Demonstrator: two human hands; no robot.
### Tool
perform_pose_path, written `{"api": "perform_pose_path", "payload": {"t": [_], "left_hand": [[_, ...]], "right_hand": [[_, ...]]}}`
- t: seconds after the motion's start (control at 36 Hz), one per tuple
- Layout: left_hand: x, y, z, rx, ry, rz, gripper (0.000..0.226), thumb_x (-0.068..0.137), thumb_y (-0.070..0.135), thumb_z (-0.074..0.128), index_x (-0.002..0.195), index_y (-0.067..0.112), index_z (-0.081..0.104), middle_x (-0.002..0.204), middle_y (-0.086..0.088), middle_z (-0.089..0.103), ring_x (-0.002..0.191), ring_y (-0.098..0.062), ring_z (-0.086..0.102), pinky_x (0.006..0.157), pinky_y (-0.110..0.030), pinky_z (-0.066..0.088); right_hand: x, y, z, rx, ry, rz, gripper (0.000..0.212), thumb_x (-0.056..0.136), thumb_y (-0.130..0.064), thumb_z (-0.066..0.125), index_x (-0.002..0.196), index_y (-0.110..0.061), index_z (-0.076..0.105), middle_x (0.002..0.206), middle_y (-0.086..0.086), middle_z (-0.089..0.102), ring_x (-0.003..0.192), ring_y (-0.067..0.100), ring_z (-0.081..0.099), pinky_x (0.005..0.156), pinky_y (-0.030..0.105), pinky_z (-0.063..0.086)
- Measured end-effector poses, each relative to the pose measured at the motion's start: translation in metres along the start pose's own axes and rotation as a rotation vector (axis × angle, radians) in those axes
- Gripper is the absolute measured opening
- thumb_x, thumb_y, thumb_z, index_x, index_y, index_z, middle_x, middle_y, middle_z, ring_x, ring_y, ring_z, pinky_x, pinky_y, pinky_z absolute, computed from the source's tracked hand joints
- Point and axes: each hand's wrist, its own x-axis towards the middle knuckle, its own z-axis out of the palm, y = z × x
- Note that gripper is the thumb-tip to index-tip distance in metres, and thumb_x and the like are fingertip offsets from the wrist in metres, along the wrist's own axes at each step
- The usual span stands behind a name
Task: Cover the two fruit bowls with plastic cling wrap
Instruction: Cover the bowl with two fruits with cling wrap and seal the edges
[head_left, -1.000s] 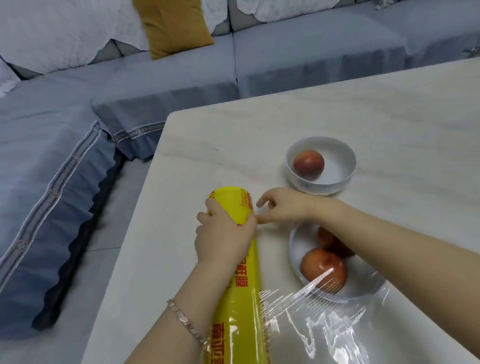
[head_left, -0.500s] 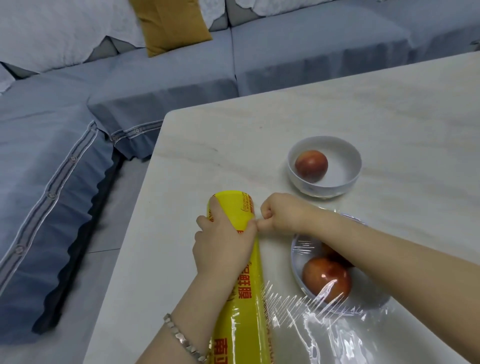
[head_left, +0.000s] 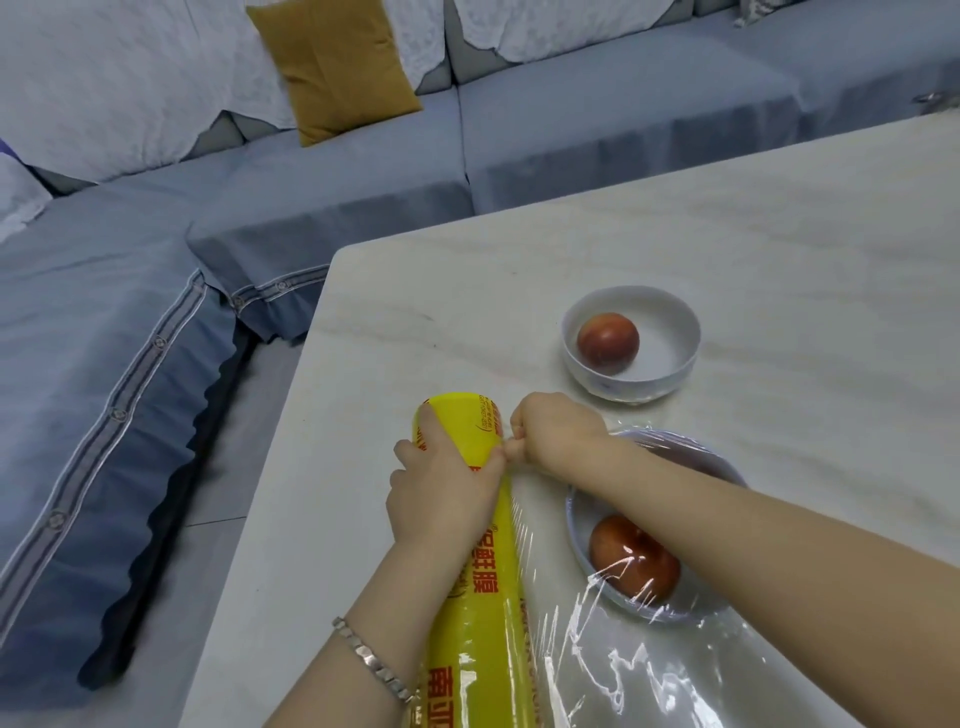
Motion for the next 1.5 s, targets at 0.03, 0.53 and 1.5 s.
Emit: {"api": "perform_pose_path", "payload": {"t": [0.03,0.53,1.5], "left_hand": [[0.0,0.0,0.0,-0.002,-0.002,-0.001,0.084,0.086,0.057,0.048,0.146,0.021,0.003,0.131,-0.016,0.039,0.111,-0.04,0.051,0.084,-0.04,0.042],[0.002,-0.007,-0.003,-0.103,-0.01,-0.048,0.083,0.081,0.067,0.048,0.143,0.028,0.009,0.131,-0.015,0.038,0.111,-0.04,0.052,0.087,-0.042,0.042],[0.007,-0.014,-0.001,-0.026,0.04,0.445,0.044,0.097,0.017,0.035,0.138,0.028,0.043,0.152,0.018,0.027,0.145,-0.007,0.005,0.114,-0.046,0.018]], "right_hand": [[0.0,0.0,0.0,0.01,0.004,-0.005,0.036,0.079,-0.023,0.061,0.054,-0.014,0.037,0.075,0.005,0.049,0.074,0.027,0.044,0.058,0.025,0.032],[-0.005,0.014,-0.019,0.344,-0.016,-0.144,0.06,0.072,-0.023,0.076,0.046,-0.021,0.021,0.038,-0.009,0.015,0.035,0.012,0.02,0.038,0.02,0.015],[-0.015,0.026,-0.028,0.288,0.061,-0.245,0.047,0.071,0.003,0.051,0.048,-0.021,0.018,0.047,-0.007,0.016,0.044,0.011,0.018,0.043,0.022,0.016]]}}
